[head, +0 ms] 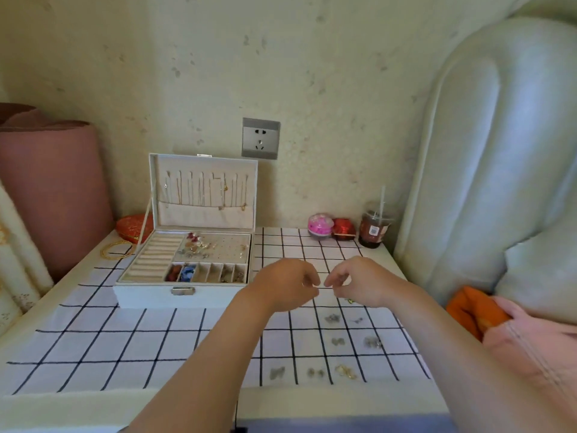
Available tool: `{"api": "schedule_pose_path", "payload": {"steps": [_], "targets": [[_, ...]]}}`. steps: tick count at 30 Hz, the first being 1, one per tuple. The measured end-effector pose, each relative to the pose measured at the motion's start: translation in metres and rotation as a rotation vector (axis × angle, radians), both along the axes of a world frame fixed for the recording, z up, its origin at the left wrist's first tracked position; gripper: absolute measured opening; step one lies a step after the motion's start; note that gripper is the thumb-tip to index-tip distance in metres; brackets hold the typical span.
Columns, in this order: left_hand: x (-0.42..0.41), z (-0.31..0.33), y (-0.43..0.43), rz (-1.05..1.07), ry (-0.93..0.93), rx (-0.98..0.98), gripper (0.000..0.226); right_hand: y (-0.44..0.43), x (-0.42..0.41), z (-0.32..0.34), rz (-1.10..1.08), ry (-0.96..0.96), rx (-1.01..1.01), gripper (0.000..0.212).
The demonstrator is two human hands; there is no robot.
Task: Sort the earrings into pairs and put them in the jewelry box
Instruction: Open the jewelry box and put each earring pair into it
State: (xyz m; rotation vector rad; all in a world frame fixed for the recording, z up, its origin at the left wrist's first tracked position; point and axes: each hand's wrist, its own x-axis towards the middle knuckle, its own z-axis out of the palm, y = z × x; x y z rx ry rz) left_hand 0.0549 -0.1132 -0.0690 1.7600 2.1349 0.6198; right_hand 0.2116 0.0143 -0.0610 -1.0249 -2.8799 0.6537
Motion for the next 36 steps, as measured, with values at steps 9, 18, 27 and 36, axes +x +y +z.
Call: {"api": "schedule_pose_path", "payload": {"steps": [9, 18, 27, 36], "targets": [[0.035, -0.019, 0.027, -0.063, 0.072, -0.275, 0.025, -0.001, 0.013, -0.008, 0.051, -0.144, -0.085, 0.022], [0.034, -0.025, 0.025, -0.008, 0.011, -0.229, 0.011, -0.011, 0.013, -0.006, 0.038, -0.122, -0.144, 0.012], [0.016, -0.015, 0.012, 0.059, -0.149, 0.054, 0.015, -0.017, 0.006, 0.005, -0.035, 0.139, -0.225, 0.014], [-0.027, 0.015, -0.023, 0.201, -0.297, 0.254, 0.004, -0.028, -0.050, 0.021, -0.038, 0.442, -0.122, 0.019]]}}
